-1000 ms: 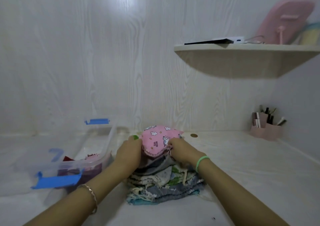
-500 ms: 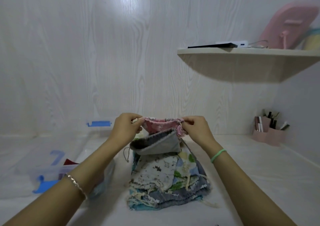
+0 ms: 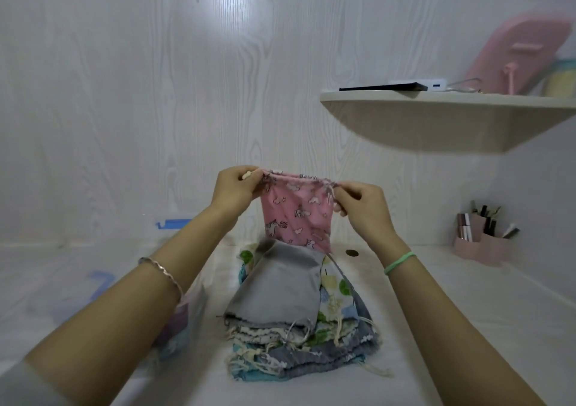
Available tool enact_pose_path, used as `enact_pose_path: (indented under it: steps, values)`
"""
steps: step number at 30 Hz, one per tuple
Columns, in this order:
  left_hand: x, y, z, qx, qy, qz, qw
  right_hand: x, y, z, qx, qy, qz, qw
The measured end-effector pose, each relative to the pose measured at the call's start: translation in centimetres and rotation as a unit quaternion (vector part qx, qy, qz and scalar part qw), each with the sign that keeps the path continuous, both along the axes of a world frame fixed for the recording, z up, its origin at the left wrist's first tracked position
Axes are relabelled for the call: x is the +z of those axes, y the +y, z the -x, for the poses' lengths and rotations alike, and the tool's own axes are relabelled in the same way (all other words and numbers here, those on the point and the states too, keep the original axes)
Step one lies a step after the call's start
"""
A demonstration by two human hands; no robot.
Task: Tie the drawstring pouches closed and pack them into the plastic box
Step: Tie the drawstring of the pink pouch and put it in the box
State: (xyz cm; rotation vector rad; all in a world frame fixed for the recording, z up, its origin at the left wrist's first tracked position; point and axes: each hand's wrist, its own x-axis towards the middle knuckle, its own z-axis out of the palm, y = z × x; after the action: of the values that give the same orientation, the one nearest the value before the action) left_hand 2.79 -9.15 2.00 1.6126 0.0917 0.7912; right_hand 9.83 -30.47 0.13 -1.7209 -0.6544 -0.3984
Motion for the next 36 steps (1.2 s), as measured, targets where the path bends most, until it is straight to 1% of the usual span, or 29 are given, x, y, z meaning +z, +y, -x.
enact_pose_path:
  steps: [3,6,10,13,16,18,20,22,24,26,28,30,32,33,34,36]
  values:
    - [1.3,-0.1,-0.1,-0.005,-0.034,-0.013,0.999,1.3,0.5,0.5,-0.018,-0.037,-0.076,0.996]
    - [2.4,-0.3,0.0,-0.019,-0.063,-0.005,0.998,2.5,1.2,0.6,-0.032,-0.063,-0.127,0.989]
    - [4.5,-0.2,-0.4,-0.027,-0.093,0.005,0.995,4.9,2.6,-1.2,-0.018,-0.048,-0.177,0.983]
    - [5.9,-0.1,-0.7,-0.017,-0.117,0.001,0.993,6.4,3.5,-2.1,0.019,-0.027,-0.217,0.976]
    - [6.3,0.2,-0.5,-0.026,-0.127,0.006,0.992,6.7,4.0,-1.7,0.049,-0.025,-0.226,0.973]
    - [5.8,0.5,0.1,-0.026,-0.105,0.004,0.994,6.3,4.0,-1.1,0.062,-0.021,-0.210,0.975]
    - [4.9,0.7,1.2,-0.008,-0.054,-0.027,0.998,5.2,3.6,-0.4,0.068,-0.017,-0.172,0.983]
    - [3.6,1.3,2.7,-0.014,0.010,-0.090,0.996,3.9,2.6,0.0,0.068,-0.010,-0.107,0.992]
    - [2.3,2.3,4.2,-0.034,0.074,-0.147,0.986,2.3,1.3,-0.2,0.071,0.003,-0.024,0.997]
    - [1.4,3.2,5.3,-0.049,0.118,-0.172,0.977,0.7,0.2,-0.6,0.071,0.030,0.041,0.996]
    - [0.9,3.9,6.0,-0.052,0.133,-0.177,0.974,-0.6,-0.5,-1.1,0.075,0.062,0.066,0.993]
    - [0.5,4.4,6.3,-0.029,0.132,-0.177,0.975,-1.6,-0.9,-1.6,0.080,0.090,0.057,0.991]
    - [0.1,4.9,6.2,-0.024,0.134,-0.150,0.979,-2.3,-1.0,-1.9,0.100,0.140,0.012,0.985]
    - [-0.2,5.0,6.1,-0.035,0.136,-0.117,0.983,-2.5,-0.9,-2.0,0.118,0.173,-0.019,0.978]
    - [-0.4,5.1,5.9,-0.053,0.135,-0.069,0.987,-2.8,-0.7,-2.1,0.141,0.207,-0.053,0.967]
    - [-0.7,5.2,5.5,-0.089,0.114,0.068,0.987,-3.1,-0.2,-2.4,0.194,0.271,-0.137,0.933]
